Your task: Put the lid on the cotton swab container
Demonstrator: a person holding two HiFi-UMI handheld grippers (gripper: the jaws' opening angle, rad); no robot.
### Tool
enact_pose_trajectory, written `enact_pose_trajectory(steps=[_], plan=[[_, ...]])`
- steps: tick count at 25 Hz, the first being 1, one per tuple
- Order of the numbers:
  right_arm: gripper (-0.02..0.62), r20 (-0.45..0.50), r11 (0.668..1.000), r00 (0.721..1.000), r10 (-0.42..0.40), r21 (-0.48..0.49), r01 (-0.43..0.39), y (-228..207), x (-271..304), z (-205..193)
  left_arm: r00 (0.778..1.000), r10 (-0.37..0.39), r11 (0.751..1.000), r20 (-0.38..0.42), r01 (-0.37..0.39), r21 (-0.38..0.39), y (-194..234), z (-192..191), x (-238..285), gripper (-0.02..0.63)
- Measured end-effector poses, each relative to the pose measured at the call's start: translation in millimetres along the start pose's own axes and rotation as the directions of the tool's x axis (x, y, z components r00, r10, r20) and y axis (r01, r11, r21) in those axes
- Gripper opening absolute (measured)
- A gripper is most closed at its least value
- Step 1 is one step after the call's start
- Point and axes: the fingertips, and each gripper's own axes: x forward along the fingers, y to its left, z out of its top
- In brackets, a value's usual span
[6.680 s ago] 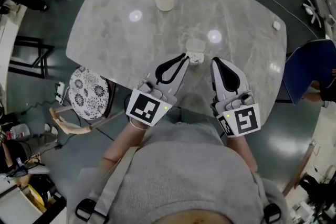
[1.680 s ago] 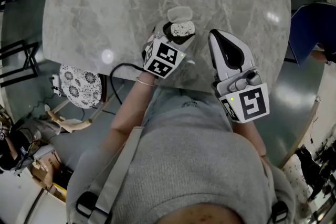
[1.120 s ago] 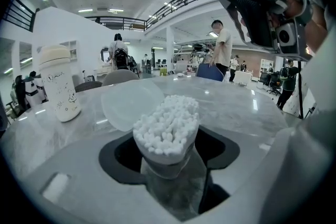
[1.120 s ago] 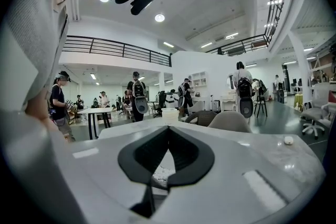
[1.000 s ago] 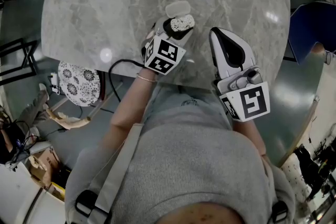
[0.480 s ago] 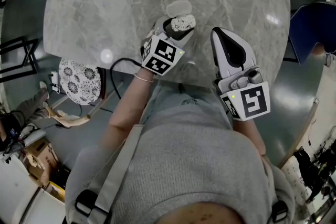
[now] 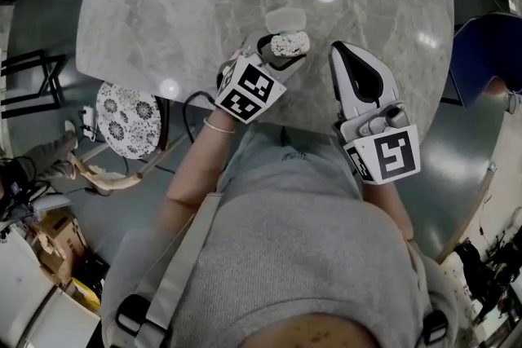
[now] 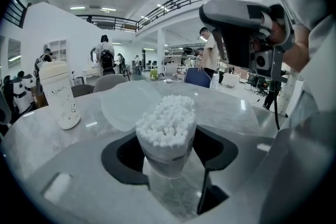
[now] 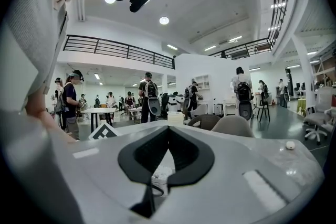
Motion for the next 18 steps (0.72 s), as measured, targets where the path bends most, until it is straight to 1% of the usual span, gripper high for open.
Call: enact_pose_trajectory(steps=[4,10,14,18], plan=[[0.002,0.008,1.000,1.000,0.007,-0.005,-0.007,6.0,0.5,1.9,1.000,-0.023,1.000,-0.002,0.023,0.020,-6.0,4.0,-10.6,0.268],[0.002,0.017,1.000,1.000,0.017,-0.016,-0.017,10.5,-2.0,6.1,0.998,-0.050,0.998,0.023,0.049,0.036,-16.3,19.9,-27.5,0.270],[0.002,0.024,1.000,0.999,0.021,-0.024,-0.020,15.4,-2.5,9.6,0.996,-0.085,0.996,0.017,0.084,0.036,-20.9,28.1,-41.8,0.270],[0.002,0.030,0.999,0.999,0.031,-0.035,-0.030,20.8,-3.2,15.4,0.994,-0.109,0.993,0.003,0.109,0.052,-25.2,34.4,-52.6,0.270]])
